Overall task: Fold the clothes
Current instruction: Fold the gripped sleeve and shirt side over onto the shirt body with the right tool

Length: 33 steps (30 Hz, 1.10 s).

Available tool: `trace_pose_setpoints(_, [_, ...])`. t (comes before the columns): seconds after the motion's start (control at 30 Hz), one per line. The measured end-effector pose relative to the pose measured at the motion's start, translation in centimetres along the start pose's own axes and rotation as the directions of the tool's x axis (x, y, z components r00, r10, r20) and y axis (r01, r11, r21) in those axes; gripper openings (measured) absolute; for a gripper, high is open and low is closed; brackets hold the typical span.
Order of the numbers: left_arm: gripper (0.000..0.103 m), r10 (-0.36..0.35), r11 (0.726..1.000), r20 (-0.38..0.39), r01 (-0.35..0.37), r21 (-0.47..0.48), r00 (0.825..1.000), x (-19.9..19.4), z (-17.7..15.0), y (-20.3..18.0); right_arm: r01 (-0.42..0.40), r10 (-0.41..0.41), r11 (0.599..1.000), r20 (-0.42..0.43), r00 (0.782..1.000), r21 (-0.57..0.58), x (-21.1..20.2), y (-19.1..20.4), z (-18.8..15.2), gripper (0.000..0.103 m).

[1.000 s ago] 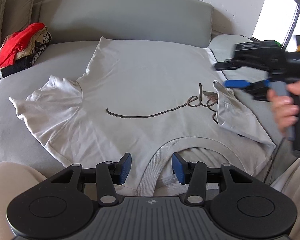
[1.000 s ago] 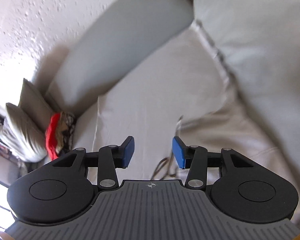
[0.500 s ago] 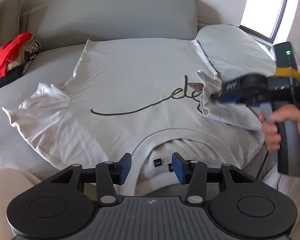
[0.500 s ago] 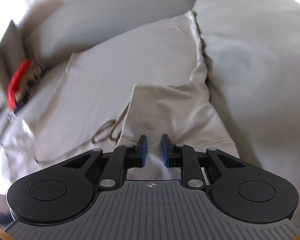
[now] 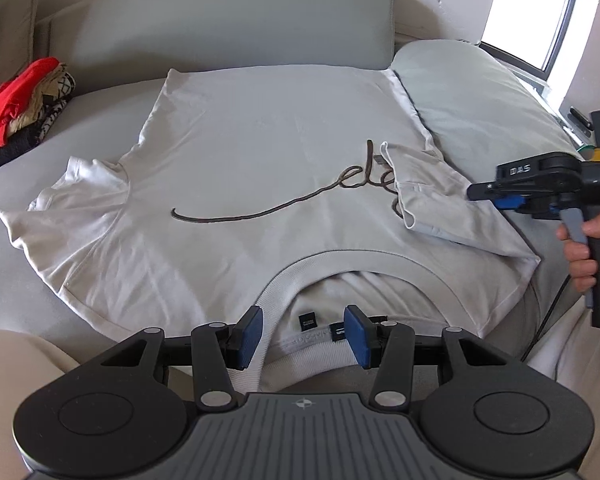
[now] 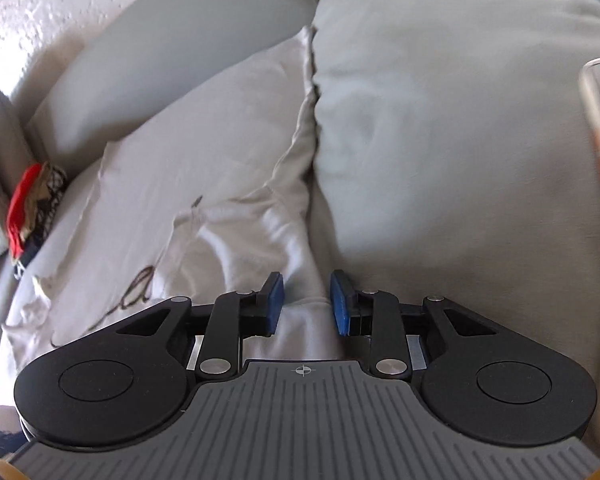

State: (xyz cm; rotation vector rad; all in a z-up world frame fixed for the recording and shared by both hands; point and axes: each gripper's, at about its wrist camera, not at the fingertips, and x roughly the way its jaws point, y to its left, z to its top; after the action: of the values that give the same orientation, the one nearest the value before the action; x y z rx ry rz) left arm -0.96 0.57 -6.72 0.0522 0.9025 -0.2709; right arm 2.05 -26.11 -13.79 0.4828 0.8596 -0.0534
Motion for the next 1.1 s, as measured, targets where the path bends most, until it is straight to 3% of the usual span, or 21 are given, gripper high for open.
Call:
trace_pose_setpoints(0.17, [0.046, 0.006, 1.000, -0.007, -0.006, -0.005, 1.000, -0.1, -0.2, 0.0, 0.043, -0.042, 0.999, 0.034, 0.999, -0.031, 0.0, 1.0, -0.7, 0.003])
trace_pose_setpoints(0.2, [0.046, 0.006, 1.000, -0.008, -0.007, -0.005, 1.000, -0.1, -0.2, 0.0, 0.060, -0.059, 0.998, 0.042, 0.997, -0.032, -0.1, 1.1, -0.8, 0.002])
trace_pose_setpoints(0.27, [0.046, 0.009, 1.000, -0.005, -0.009, -0.005, 1.000, -0.2, -0.2, 0.0, 0.164, -0.159, 0.984, 0.070, 0.985, -0.070, -0.3, 1.5, -1.0, 0.002])
trace_pose_setpoints(0.43, [0.046, 0.013, 1.000, -0.012, -0.013, -0.003, 1.000, -0.1, -0.3, -0.2, 0.206, -0.198, 0.970, 0.071, 0.978, -0.132, -0.8, 2.2, -1.2, 0.003])
trace_pose_setpoints(0.57, [0.046, 0.012, 1.000, -0.015, -0.012, 0.002, 1.000, 0.0, -0.4, -0.1, 0.091, -0.084, 0.994, 0.101, 0.991, -0.067, -2.0, 1.6, -0.3, 0.025])
trace_pose_setpoints(0.63, [0.046, 0.018, 1.000, -0.018, -0.018, -0.004, 1.000, 0.2, -0.3, 0.0, 0.022, -0.018, 0.999, 0.143, 0.990, -0.031, -2.4, 1.2, 0.7, 0.025])
trace_pose_setpoints(0.77, [0.046, 0.022, 1.000, -0.034, -0.022, -0.009, 0.999, 0.7, -0.2, 0.1, -0.005, 0.011, 0.999, 0.130, 0.991, -0.045, 0.0, 1.6, 2.7, 0.025])
trace_pose_setpoints(0.93, [0.046, 0.030, 1.000, -0.038, -0.030, -0.001, 0.999, 0.8, -0.2, 0.1, 0.006, 0.001, 0.998, 0.098, 0.995, -0.068, 3.1, 2.5, 3.7, 0.025])
trace_pose_setpoints(1.1, [0.047, 0.036, 0.999, -0.041, -0.036, -0.002, 0.998, 0.9, -0.1, 0.1, 0.067, -0.056, 0.987, 0.080, 0.995, -0.146, 5.1, 3.7, 3.5, 0.014])
